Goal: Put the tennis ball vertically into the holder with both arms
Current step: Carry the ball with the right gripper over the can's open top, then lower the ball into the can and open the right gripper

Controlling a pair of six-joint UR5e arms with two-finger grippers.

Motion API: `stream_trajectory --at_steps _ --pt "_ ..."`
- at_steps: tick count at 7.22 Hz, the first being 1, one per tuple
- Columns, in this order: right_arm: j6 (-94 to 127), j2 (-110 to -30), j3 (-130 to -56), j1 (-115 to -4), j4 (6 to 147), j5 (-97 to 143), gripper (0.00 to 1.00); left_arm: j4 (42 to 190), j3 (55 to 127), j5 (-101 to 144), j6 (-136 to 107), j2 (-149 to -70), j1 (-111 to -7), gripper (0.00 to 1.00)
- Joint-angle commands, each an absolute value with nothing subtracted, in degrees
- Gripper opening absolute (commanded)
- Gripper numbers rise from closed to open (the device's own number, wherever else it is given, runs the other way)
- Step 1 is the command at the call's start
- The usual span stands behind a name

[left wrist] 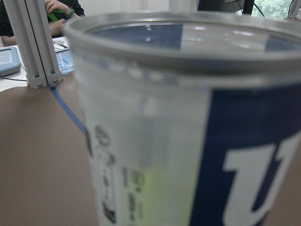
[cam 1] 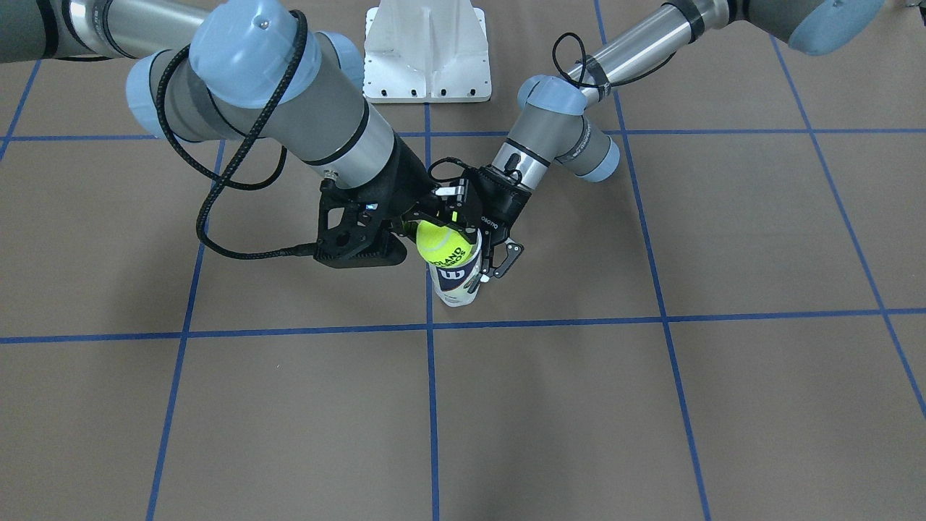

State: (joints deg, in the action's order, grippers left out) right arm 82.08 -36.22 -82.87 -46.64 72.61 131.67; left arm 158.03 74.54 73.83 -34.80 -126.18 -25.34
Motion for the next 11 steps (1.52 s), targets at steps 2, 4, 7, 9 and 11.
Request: stream_trajectory --at_steps 2,4,7,9,11 --pt "82.09 -36.3 -82.97 -43.95 73.04 128.59 0.0 158.11 74.53 73.83 -33.59 -126.21 -25.4 0.74" --pt "82.09 -36.56 -83.32 -43.95 73.12 128.58 0.99 158.2 74.53 73.83 -33.31 -126.21 -25.49 0.74" --pt "82.09 -37.09 -85.78 -44.03 74.79 128.5 1.0 158.2 74.53 73.83 -33.31 -126.21 -25.4 0.74" --pt "82.09 -37.0 -86.74 -44.3 74.79 128.5 1.0 158.2 74.53 73.83 -33.31 -126.21 -25.4 0.74" --pt "82.09 -37.0 -87.62 -45.52 74.88 127.88 0.23 158.2 74.53 73.83 -33.31 -126.12 -25.4 0.74"
